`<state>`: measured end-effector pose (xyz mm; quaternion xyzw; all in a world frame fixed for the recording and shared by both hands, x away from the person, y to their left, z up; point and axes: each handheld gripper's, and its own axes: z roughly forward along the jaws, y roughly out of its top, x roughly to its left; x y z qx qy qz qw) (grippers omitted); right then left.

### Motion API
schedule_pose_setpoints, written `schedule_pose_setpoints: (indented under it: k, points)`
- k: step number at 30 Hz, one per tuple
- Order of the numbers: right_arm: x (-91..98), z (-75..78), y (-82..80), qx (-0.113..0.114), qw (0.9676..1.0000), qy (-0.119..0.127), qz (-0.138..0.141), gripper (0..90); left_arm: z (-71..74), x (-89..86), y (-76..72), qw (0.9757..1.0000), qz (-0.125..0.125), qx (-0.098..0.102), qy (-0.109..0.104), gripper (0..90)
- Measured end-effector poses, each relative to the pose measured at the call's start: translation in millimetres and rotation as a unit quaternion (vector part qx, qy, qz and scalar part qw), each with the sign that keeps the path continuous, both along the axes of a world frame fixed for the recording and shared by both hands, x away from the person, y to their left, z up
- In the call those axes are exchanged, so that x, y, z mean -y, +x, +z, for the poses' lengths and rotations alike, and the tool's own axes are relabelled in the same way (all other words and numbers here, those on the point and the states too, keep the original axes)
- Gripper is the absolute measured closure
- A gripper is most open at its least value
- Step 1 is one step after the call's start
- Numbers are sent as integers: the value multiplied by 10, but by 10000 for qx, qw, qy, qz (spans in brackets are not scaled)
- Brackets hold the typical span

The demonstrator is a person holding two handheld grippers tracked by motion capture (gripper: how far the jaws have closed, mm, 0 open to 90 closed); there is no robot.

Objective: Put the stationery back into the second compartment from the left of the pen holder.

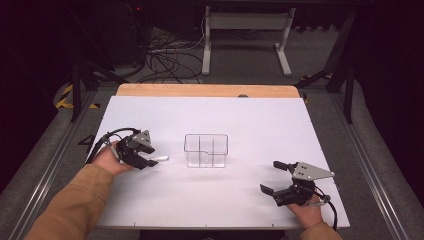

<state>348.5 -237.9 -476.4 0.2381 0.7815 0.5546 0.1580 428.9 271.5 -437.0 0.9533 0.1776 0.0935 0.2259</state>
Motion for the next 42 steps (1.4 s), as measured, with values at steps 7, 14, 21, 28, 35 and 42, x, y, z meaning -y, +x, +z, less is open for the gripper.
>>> schedule_pose_setpoints:
  k: [7, 14, 21, 28, 35, 42]
  points:
    - [-4, -3, -1, -6, 10000, -18, 13, 41, -18, 19, 23, 9998, -33, -20, 173, 527]
    - [-11, -6, -5, 31, 10000, -52, 29, 46, -43, 70, 61, 9988, -130, 14, 477, 608]
    - [-11, -5, -6, 21, 10000, -34, 74, 48, -94, 114, 62, 9961, -380, 70, 788, 674]
    - [-15, -7, -8, 13, 9999, -37, 92, 48, -93, 129, 70, 9944, -532, 153, 900, 749]
    - [-17, -8, -10, 10, 9999, -52, 110, 49, -87, 152, 68, 9927, -587, 182, 1036, 784]
    - [-18, -8, -9, 5, 9999, -58, 114, 49, -59, 153, 62, 9931, -597, 204, 989, 787]
